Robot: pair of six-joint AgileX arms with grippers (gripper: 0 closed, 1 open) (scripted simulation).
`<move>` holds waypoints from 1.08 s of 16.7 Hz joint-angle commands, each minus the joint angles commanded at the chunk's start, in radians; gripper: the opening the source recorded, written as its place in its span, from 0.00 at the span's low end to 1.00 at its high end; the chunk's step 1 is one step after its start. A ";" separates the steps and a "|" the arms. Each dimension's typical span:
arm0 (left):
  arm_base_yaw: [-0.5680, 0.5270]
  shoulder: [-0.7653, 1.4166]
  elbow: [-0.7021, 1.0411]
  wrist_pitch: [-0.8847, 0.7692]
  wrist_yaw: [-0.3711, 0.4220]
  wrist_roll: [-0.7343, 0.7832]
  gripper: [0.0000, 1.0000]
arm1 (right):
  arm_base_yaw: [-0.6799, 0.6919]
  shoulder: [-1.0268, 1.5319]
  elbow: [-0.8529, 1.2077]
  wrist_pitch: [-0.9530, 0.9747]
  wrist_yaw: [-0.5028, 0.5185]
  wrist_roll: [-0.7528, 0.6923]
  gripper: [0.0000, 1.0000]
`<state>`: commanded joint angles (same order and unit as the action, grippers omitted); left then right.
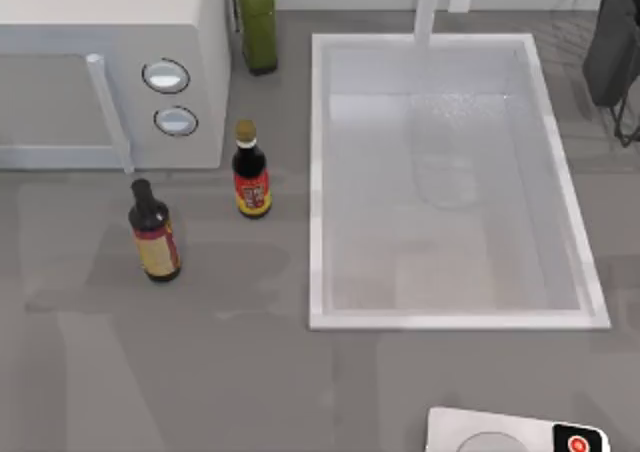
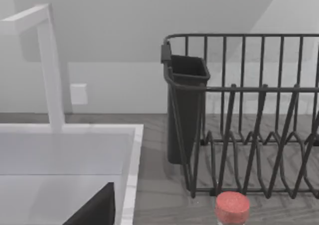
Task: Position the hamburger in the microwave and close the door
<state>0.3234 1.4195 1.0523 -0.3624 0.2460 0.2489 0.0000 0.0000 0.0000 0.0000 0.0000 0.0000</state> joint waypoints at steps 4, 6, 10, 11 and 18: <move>0.023 0.158 0.101 -0.026 0.015 0.026 0.00 | 0.000 0.000 0.000 0.000 0.000 0.000 1.00; 0.026 0.179 0.115 -0.030 0.017 0.030 0.00 | 0.000 0.000 0.000 0.000 0.000 0.000 1.00; 0.021 0.176 0.112 -0.028 0.016 0.030 0.00 | 0.000 0.000 0.000 0.000 0.000 0.000 1.00; 0.021 0.177 0.110 -0.026 0.016 0.030 0.00 | 0.000 0.000 0.000 0.000 0.000 0.000 1.00; 0.025 0.263 -0.029 0.198 0.018 0.032 0.00 | 0.000 0.000 0.000 0.000 0.000 0.000 1.00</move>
<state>0.3488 1.6820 1.0233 -0.1648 0.2643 0.2809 0.0000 0.0000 0.0000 0.0000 0.0000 0.0000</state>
